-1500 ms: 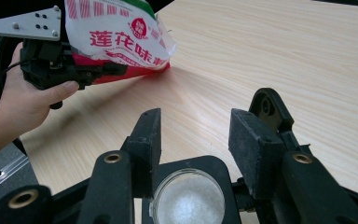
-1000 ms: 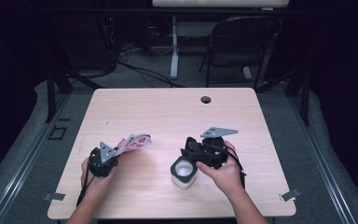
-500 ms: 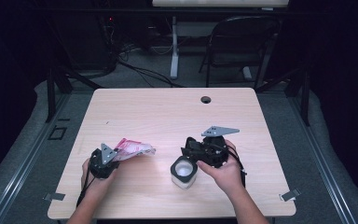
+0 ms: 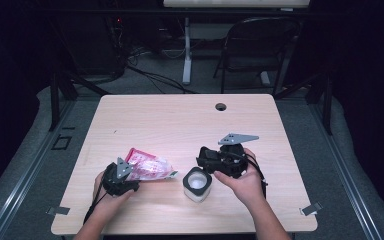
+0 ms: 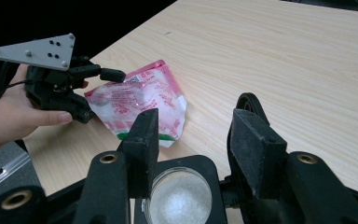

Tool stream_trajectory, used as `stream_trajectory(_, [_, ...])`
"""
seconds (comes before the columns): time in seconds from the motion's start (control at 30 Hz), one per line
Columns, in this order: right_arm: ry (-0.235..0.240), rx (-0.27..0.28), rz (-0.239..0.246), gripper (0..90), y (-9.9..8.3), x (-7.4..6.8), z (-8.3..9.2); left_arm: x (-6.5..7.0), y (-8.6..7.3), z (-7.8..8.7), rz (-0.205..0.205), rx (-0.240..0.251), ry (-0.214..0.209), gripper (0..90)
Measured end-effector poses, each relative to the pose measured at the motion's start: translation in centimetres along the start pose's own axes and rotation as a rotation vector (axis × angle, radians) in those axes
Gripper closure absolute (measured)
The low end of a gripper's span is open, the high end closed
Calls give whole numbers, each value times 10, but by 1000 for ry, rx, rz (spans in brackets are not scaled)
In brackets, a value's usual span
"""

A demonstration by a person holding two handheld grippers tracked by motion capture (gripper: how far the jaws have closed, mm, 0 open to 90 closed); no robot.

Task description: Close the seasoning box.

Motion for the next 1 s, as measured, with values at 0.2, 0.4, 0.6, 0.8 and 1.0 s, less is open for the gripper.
stream_trajectory(0.2, [-6,3,-3,497,0,1,-1,11,-5,2,-51,-33,-26,298])
stream_trajectory(0.4, [-26,-6,23,490,-2,1,-3,14,-10,7,-64,-42,-46,289])
stream_trajectory(0.6, [-23,-6,22,497,-2,2,-3,16,-11,15,-70,-69,-53,291])
stream_trajectory(0.8, [-12,3,18,530,-2,4,0,18,-16,26,-65,-77,-67,291])
stream_trajectory(1.0, [-23,2,33,543,-3,4,1,20,-17,30,-79,-78,-74,291])
Point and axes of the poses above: each handheld gripper's, and its own axes: z roughly backward along the jaws, y roughly out of its top, x roughly to its right, the point moved 9 cm from there along -z, roughly forward along the jaws, and after that the axes turned 5 degrees about -x, right-handed, at the moved point
